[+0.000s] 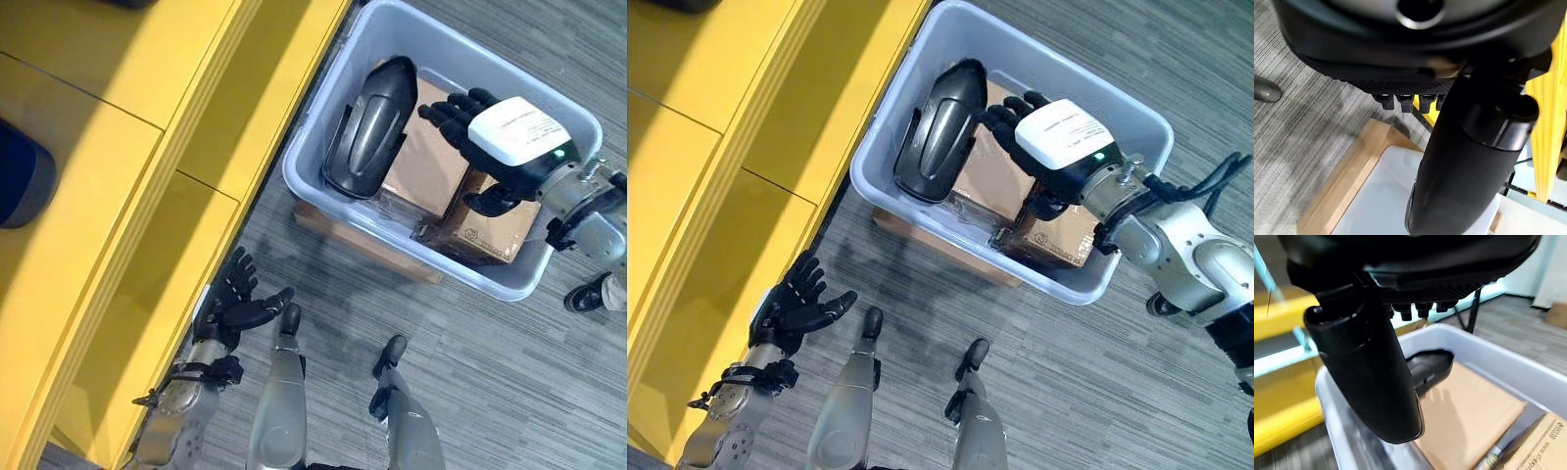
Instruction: Move parts from the plastic box to the shelf.
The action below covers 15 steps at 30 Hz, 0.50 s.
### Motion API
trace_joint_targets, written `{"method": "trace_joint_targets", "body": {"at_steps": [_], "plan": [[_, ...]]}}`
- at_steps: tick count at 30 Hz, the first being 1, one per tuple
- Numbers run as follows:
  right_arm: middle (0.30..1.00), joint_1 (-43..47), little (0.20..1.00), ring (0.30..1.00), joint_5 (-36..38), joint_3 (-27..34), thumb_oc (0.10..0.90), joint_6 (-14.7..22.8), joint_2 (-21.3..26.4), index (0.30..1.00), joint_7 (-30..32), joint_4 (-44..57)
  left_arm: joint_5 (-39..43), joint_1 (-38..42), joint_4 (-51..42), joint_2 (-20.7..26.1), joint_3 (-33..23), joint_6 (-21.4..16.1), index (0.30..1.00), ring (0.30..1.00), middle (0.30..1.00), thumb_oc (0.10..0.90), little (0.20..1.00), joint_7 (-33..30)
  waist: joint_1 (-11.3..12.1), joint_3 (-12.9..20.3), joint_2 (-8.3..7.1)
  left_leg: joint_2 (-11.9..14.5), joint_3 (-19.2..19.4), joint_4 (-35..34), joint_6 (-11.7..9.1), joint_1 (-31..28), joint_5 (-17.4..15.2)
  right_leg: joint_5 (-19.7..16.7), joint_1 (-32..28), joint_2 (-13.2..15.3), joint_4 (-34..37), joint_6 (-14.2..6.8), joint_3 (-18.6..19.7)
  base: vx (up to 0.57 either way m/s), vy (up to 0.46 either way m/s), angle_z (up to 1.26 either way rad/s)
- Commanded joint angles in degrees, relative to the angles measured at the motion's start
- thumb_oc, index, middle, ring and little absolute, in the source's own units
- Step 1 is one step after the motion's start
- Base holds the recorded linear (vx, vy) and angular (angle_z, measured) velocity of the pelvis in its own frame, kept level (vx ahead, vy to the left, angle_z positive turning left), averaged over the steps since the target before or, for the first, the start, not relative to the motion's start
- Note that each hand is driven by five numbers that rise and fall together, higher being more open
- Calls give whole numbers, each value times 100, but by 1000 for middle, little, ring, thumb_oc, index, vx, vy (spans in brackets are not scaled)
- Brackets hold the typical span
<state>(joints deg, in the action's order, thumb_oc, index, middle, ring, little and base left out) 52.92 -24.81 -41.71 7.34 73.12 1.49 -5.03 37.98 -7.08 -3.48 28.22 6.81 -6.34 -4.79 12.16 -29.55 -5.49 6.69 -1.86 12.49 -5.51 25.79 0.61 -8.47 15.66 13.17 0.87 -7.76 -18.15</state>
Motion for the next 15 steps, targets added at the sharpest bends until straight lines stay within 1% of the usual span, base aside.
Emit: {"method": "trace_joint_targets", "body": {"at_steps": [1,5,13,14,15], "plan": [[1000,1377,1000,1000,-253,-469,900,-74,402,1000,207,-23,118,-150,-792,298,-36,-579,1000,1000,1000,900,1000,-105,-14,77,-90,262,310,-466,-9,282,693,972,-742,169,-538,-161,-20,0,0,0],[1000,1963,1000,1000,-404,-1018,900,-136,378,1000,213,-257,102,-71,-792,307,7,-613,1000,1000,1000,900,1000,-158,10,-24,-84,234,271,-449,-18,436,713,980,-671,162,-531,-156,-50,0,0,0],[1000,2632,1000,1000,-514,-1564,900,-248,202,1000,329,-720,86,-21,-779,257,-6,-672,1000,1000,1000,900,1000,-285,41,-25,-108,200,194,-454,-31,815,757,935,-430,130,-447,-156,-147,3,-17,7],[1000,2915,1000,1000,-529,-1770,900,-308,124,1000,397,-930,-4,26,-788,253,-18,-713,1000,1000,1000,900,1000,-344,58,-25,-135,172,166,-450,-28,980,758,913,-324,122,-418,-160,-166,8,-16,5],[1000,2923,1000,1000,-528,-1777,900,-307,123,1000,398,-931,-4,26,-787,251,-19,-713,1000,1000,1000,900,1000,-344,56,-25,-133,172,166,-449,-28,981,758,913,-324,122,-418,-160,-166,15,-14,5]]}}
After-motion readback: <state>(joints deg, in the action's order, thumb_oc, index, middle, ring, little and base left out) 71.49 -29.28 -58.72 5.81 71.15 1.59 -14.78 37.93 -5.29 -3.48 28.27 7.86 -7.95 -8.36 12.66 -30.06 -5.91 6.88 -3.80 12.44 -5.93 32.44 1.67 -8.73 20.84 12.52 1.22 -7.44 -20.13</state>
